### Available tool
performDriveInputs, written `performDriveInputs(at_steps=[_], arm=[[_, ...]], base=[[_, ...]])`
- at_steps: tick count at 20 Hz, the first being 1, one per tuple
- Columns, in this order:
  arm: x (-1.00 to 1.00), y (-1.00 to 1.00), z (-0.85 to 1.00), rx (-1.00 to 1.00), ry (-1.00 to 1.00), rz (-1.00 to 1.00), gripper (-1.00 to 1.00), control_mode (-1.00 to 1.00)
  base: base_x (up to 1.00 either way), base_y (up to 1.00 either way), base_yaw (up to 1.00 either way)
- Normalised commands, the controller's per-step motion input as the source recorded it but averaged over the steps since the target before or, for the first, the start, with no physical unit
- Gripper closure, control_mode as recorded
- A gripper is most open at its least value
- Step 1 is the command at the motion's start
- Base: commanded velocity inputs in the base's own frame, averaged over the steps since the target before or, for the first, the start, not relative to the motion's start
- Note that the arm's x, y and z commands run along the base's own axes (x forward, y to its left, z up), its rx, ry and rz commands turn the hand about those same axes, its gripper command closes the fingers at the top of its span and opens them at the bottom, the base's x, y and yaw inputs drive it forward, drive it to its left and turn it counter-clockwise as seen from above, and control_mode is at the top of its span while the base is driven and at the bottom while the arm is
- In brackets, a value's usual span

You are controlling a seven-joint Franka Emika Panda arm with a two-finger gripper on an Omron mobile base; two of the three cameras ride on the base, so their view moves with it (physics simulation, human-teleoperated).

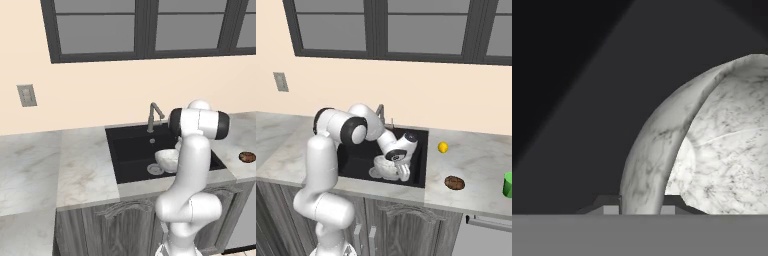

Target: Remove the potato and lemon from the sink. Then move the bowl and cup from the counter to the sink for washing.

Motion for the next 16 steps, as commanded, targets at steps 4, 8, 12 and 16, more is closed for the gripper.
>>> performDriveInputs(at_steps=[4,8,12,16], arm=[[0.08,-0.03,-0.13,-0.07,-0.05,0.02,1.0,-1.0],[0.08,0.0,-0.16,-0.05,-0.1,0.01,1.0,-1.0],[0.09,0.0,-0.16,-0.03,-0.1,0.02,1.0,-1.0],[0.09,0.0,-0.18,-0.03,-0.09,0.02,1.0,-1.0]], base=[[0.0,0.0,0.0],[0.0,0.0,0.0],[0.0,0.0,0.0],[0.0,0.0,0.0]])
